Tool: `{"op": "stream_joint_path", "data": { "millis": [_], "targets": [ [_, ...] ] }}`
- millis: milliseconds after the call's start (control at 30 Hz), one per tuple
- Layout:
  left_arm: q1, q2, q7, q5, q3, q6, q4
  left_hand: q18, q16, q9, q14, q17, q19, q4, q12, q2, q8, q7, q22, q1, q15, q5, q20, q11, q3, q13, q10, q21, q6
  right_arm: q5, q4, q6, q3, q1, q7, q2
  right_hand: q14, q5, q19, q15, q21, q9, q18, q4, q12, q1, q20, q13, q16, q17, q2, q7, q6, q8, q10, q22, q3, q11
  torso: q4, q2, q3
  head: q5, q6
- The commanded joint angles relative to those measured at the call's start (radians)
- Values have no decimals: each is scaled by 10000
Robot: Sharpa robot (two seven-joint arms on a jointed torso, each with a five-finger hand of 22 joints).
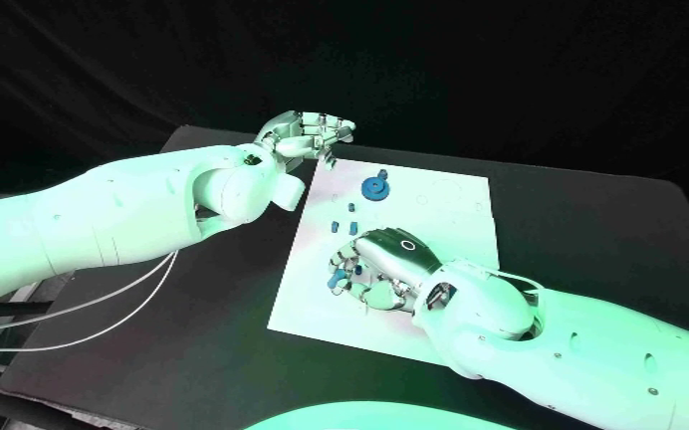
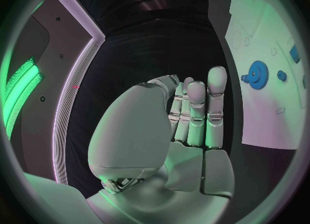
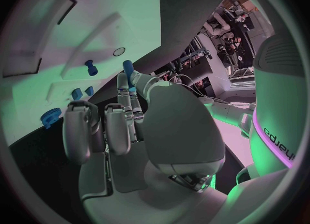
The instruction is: Assemble the parts on the task board
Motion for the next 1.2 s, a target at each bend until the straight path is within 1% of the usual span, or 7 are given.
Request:
{"op": "stream_joint_path", "data": {
  "millis": [33,200,333,700,1033,1167,1200],
  "targets": [
    [12,16,33,42,4,171,8,88,-28,8,-57,-8,-66,-2,34,-36,-5,14,-7,-95,-24,37,21,27,84,13,-63,-40,-20,-276,-119,331,-12,-44,33,79,396,58,338,-68,-25,460,-61,-5,-64,-90,-53,-5,56,3,-36,54,22,398,71,1741,55,29,4,1,13,-61,4],
    [12,10,27,42,-1,172,-1,88,-28,8,-57,-8,-66,-2,34,-36,-5,14,-7,-95,-24,37,21,27,84,13,-63,-40,-20,-370,-216,477,-26,-65,-60,97,395,60,339,-64,-22,463,-62,-3,-70,-111,-51,-4,55,-2,-42,59,15,400,71,1743,58,34,-19,-12,16,-68,28],
    [12,5,25,42,-7,173,-9,88,-28,8,-57,-8,-66,-2,34,-36,-5,14,-7,-95,-24,37,21,27,84,13,-63,-40,-20,-428,-252,607,-35,-73,-117,90,397,63,342,-60,-15,468,-64,-3,-77,-135,-48,-4,58,5,-53,63,10,403,73,1748,60,38,-16,2,24,-64,18],
    [12,-8,17,42,-16,175,0,87,-25,12,-58,-9,-64,-4,41,-38,-4,14,-5,-111,-24,36,22,28,95,15,-70,-42,-23,-617,-345,1066,-53,-78,-285,154,394,53,345,-52,-7,481,-66,-6,-91,-194,-42,0,55,-9,-93,65,2,413,81,1755,59,43,2,10,12,-73,-10],
    [12,-21,-5,42,-18,201,6,87,-25,12,-58,-9,-64,-4,41,-38,-4,14,-5,-111,-24,36,22,28,95,15,-70,-42,-23,-1106,-372,917,-73,-93,-524,248,398,48,365,-50,42,484,-77,-8,-94,-206,-40,1,65,16,-101,65,1,415,84,1780,61,42,12,1,0,-84,-24],
    [12,-17,-9,42,-18,211,3,88,-28,13,-63,-21,-64,-3,45,-41,-5,16,-8,-124,-23,35,23,30,99,15,-76,-45,-28,-1187,-349,860,-75,-100,-507,308,396,2,353,-30,15,474,-72,-21,-157,-302,-27,-6,66,11,-204,108,-104,374,22,1772,69,71,9,7,6,-76,-27],
    [12,-15,-10,42,-18,211,2,88,-28,13,-63,-21,-64,-3,45,-41,-5,16,-8,-124,-23,35,23,30,99,15,-76,-45,-28,-1193,-346,856,-76,-102,-490,325,396,-25,347,-1,0,440,-70,-5,-196,-384,-11,-10,69,12,-272,167,-253,291,-28,1767,77,107,10,9,4,-76,-28]
  ]
}}
